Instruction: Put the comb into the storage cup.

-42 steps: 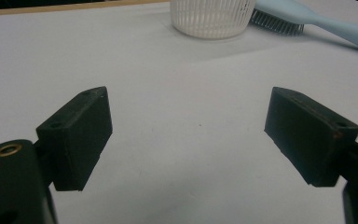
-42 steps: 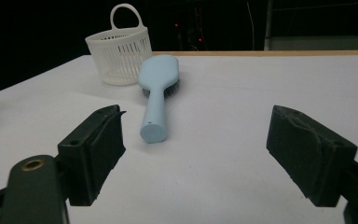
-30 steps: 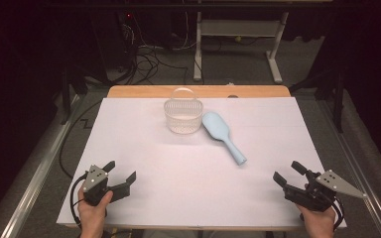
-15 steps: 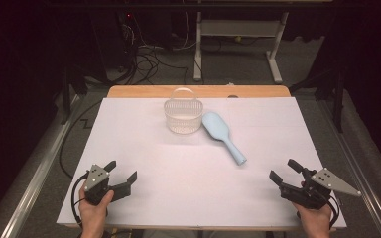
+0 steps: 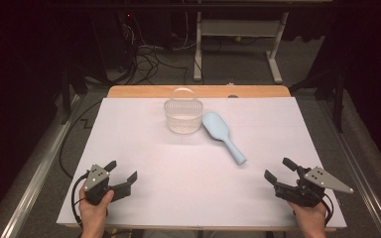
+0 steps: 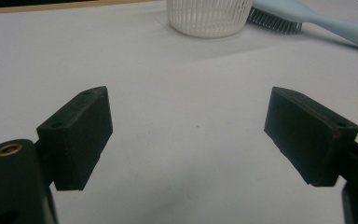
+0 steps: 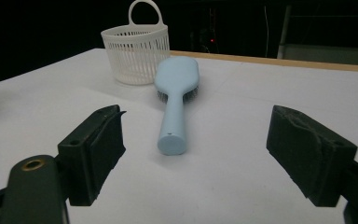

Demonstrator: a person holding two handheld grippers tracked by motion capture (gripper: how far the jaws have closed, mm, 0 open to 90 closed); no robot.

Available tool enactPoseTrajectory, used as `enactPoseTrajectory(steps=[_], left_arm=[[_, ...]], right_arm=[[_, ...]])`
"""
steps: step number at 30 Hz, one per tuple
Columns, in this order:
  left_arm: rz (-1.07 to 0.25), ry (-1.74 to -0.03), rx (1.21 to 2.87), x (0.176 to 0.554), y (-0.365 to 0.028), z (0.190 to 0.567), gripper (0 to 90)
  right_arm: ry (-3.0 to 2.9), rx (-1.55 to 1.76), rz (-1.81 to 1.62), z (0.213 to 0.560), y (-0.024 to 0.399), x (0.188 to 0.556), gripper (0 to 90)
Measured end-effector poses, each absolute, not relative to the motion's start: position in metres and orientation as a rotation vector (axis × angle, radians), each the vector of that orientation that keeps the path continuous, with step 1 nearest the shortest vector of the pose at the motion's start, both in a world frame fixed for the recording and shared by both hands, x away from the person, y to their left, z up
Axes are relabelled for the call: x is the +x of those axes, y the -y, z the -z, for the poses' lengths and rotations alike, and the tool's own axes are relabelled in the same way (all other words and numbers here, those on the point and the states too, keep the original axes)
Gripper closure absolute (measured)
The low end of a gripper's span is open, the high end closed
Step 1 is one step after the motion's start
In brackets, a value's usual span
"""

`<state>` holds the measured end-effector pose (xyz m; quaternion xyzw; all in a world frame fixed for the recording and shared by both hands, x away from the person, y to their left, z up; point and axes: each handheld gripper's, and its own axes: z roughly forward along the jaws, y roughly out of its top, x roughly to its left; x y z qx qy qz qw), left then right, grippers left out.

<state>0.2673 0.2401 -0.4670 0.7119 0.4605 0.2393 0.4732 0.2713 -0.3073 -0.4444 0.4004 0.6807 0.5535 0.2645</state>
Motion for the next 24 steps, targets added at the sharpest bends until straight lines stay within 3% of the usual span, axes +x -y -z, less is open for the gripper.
enactPoseTrajectory(steps=[9,24], left_arm=[[-0.578,-1.151,1.664,0.2663,-0.2416,0.4669,16.2],[-0.588,-1.133,1.701,0.2667,-0.2384,0.4671,16.2]], right_arm=[[-1.845,1.075,-1.501,0.4445,0.3050,0.2731,19.2],[-1.847,1.067,-1.496,0.4440,0.3036,0.2798,19.1]])
